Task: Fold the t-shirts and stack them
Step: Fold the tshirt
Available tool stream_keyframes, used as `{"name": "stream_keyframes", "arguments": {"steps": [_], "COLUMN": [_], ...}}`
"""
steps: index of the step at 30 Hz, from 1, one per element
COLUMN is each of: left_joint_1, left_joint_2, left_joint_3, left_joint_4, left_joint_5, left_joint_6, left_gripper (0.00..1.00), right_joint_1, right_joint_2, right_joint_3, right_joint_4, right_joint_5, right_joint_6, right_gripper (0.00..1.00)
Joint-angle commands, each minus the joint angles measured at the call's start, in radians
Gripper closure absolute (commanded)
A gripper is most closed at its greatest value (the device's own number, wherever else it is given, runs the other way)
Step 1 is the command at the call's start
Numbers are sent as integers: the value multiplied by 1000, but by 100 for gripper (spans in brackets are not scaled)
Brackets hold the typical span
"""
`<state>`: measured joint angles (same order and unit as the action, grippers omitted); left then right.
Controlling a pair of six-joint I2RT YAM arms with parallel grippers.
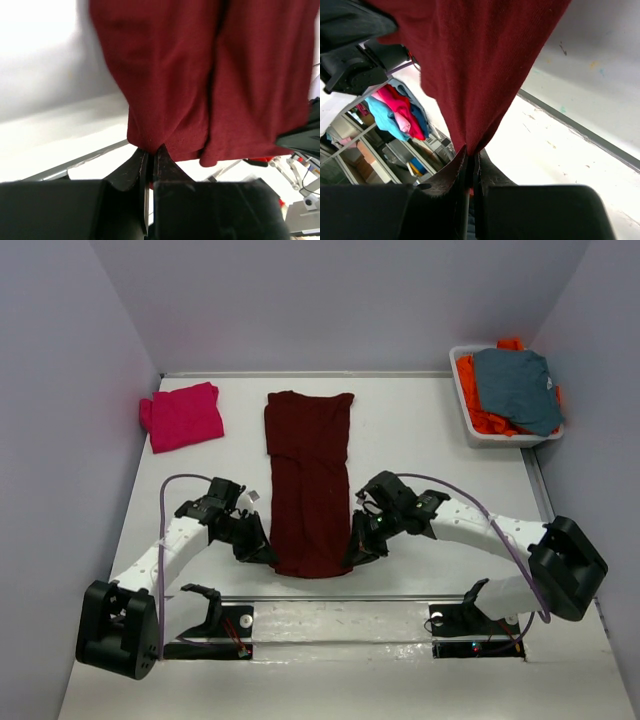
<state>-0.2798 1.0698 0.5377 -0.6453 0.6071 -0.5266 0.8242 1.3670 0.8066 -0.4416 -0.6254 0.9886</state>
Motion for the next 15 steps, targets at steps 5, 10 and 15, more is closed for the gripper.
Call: {"name": "stream_keyframes", "arguments": {"steps": [5,10,15], "left_joint_1": [-2,-2,-2], "left_joint_2": [27,79,151], "left_joint_3": [188,270,344], "left_joint_4": [19,38,70], "left_joint_5": [-21,-9,-15], "left_joint_6": [33,37,37], "left_gripper": [94,94,94], "right_joint_1": [-3,-3,-66], "right_joint_2": [44,122,182], "right_joint_3": [52,156,264], "right_joint_4": [-46,-72,-95], "right_joint_5": [-19,24,91], "right_joint_6": [-50,-74,-79], "right_gripper": [93,93,93]}}
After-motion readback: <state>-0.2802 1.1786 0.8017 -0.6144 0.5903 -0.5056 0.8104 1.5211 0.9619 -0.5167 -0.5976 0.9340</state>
